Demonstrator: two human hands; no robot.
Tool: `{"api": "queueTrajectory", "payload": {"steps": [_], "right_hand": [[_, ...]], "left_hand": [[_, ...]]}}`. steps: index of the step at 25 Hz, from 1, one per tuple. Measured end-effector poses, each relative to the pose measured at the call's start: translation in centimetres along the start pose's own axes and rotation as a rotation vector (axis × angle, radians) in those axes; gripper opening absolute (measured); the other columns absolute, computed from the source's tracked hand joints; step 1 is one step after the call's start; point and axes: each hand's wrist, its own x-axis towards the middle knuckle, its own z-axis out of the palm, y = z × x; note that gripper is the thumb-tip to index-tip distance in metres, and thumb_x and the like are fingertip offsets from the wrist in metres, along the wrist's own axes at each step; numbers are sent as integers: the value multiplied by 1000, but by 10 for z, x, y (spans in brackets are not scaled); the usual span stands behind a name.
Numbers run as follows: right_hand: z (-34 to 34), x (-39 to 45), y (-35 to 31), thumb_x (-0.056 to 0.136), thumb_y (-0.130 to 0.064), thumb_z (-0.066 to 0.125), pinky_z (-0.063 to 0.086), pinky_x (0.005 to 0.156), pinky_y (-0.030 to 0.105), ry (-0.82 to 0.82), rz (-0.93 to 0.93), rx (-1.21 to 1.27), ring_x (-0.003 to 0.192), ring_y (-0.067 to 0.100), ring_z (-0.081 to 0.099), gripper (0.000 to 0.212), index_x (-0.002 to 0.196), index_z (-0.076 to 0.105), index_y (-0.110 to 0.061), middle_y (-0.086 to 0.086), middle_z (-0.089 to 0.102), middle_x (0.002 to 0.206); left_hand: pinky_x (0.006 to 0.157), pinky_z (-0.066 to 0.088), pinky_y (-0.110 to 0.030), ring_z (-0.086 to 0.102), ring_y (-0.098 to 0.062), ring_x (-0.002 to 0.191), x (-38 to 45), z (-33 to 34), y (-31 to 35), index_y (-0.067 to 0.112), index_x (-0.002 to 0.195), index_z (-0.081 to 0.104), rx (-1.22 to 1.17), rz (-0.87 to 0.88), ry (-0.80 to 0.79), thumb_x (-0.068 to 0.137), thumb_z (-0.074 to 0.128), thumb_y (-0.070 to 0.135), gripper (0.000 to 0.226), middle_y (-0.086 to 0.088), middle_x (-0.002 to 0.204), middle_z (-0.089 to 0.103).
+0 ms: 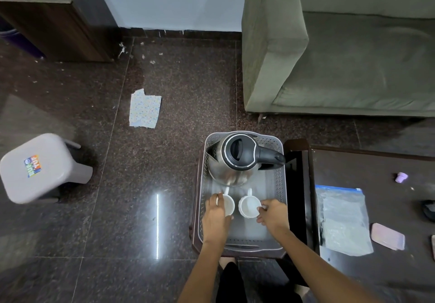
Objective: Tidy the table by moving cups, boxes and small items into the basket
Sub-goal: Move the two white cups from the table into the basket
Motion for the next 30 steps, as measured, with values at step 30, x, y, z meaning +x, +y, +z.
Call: {"api": "queueTrajectory", "payload": {"steps": [30], "right_hand": [[-20,-14,-5,88,-20,61,58,71,35,-8,-211,-59,64,18,70,21,102,69,-7,11,73,71]], "left_hand": [[88,48,-41,48,-30,109,-18,-2,20,6,130,47,-125,-54,229,73,76,16,65,-13,122,47]]}}
